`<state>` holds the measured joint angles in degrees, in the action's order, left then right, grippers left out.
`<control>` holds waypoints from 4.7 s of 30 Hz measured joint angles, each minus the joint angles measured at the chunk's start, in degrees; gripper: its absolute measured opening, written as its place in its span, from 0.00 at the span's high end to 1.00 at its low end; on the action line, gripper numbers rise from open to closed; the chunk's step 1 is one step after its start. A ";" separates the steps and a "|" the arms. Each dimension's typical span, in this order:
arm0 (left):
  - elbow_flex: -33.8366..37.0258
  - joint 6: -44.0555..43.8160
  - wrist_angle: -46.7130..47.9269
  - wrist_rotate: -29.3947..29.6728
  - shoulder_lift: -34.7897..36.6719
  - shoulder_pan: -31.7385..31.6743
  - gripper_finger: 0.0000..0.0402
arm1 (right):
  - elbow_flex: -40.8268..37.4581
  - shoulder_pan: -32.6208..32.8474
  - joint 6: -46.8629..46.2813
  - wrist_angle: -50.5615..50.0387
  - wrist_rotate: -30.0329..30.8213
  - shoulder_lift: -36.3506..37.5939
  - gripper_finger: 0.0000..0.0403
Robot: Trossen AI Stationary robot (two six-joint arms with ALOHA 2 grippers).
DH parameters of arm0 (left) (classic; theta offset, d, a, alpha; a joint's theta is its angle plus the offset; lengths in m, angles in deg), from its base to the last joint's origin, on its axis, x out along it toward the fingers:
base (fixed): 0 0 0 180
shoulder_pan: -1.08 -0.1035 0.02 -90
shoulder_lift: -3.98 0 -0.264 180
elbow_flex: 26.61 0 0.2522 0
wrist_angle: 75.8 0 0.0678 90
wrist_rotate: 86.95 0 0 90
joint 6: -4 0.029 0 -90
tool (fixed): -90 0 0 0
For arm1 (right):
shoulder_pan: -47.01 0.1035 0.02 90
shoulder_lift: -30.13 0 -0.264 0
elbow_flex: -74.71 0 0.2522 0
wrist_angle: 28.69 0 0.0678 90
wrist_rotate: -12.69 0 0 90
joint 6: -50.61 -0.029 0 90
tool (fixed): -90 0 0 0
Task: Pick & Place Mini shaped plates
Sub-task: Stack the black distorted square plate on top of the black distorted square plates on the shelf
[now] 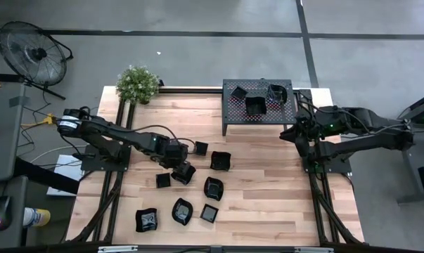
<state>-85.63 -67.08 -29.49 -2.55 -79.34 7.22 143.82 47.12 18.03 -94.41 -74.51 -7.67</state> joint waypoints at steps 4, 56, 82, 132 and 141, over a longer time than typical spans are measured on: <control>0.00 -0.29 0.93 0.37 0.15 -0.01 0.58 | 0.00 1.16 -0.44 0.27 0.78 0.02 0.82; -4.80 4.49 1.57 0.80 0.85 -0.06 1.00 | 0.07 2.33 -1.68 7.00 0.09 -0.48 0.82; -32.81 40.08 -3.11 60.35 2.91 -0.12 1.00 | 0.07 3.93 15.66 38.23 28.23 -18.98 0.82; -32.74 77.40 -31.97 55.69 -2.53 -4.67 1.00 | 0.04 -2.02 19.54 64.89 27.20 -33.14 0.75; -32.74 82.63 -30.98 52.26 -2.33 -4.71 1.00 | 0.01 -2.04 19.52 64.85 28.20 -33.04 0.88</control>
<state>-118.37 15.55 -60.48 49.71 -81.68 2.51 143.83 45.07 37.55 -29.56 -46.31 -40.72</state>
